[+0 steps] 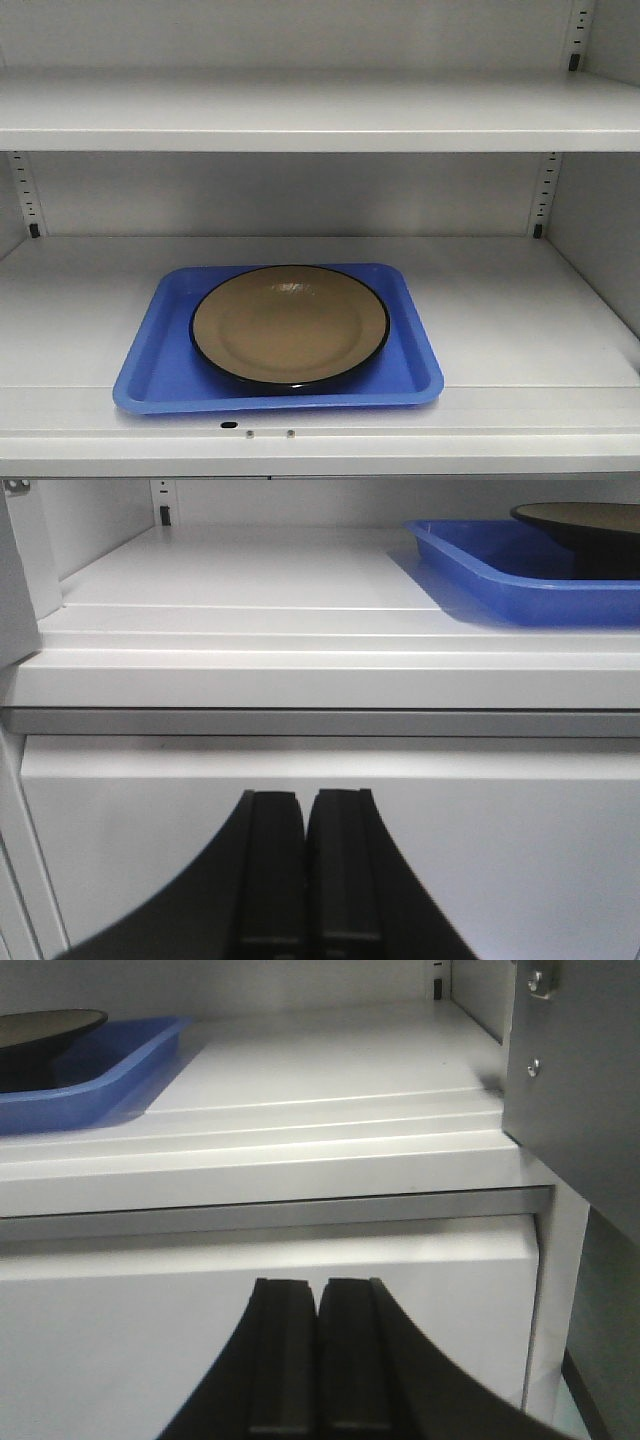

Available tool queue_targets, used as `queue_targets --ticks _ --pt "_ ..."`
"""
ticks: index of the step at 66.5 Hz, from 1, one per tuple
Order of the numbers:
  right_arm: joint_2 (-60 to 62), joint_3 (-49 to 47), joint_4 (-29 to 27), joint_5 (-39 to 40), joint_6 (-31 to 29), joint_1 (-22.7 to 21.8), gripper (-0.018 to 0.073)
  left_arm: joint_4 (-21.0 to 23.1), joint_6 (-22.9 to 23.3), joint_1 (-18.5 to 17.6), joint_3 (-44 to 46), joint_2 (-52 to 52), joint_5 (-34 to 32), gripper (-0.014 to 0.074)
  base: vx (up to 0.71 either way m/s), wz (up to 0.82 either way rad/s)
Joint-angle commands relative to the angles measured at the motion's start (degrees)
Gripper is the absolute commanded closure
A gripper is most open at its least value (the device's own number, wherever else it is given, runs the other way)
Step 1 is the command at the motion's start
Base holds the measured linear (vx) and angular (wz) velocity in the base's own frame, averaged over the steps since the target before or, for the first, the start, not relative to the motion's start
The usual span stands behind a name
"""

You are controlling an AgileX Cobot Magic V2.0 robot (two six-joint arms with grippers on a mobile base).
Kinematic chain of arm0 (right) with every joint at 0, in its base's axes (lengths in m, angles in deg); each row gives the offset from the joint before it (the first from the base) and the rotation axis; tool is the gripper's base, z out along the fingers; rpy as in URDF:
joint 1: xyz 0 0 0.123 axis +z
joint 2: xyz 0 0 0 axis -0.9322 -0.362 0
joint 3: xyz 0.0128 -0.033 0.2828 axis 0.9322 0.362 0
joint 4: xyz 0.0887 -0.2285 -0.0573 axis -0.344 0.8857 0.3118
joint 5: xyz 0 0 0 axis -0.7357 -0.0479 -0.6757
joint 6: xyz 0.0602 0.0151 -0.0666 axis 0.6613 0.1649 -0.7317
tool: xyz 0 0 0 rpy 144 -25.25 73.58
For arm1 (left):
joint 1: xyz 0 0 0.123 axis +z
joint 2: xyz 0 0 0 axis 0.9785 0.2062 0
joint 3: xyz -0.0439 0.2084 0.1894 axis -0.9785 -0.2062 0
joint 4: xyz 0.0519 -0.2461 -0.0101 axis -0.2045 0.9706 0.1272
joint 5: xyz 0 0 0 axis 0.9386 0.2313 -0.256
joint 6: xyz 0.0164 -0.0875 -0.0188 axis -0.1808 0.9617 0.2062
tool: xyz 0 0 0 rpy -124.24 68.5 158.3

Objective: Place disk in tray to left cabinet

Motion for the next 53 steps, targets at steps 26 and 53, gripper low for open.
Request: queue_targets --ticks 26,53 --pt "1.88 1.39 1.07 2.28 1.89 -0.24 0.0568 0.12 -0.03 0.05 -1.12 1.16 -4.32 0.0600 0.00 0.00" --pt "1.88 1.39 1.07 2.29 1.73 -0.24 0.0568 0.12 -0.03 0.05 -1.12 1.16 -4.32 0.0600 0.00 0.00"
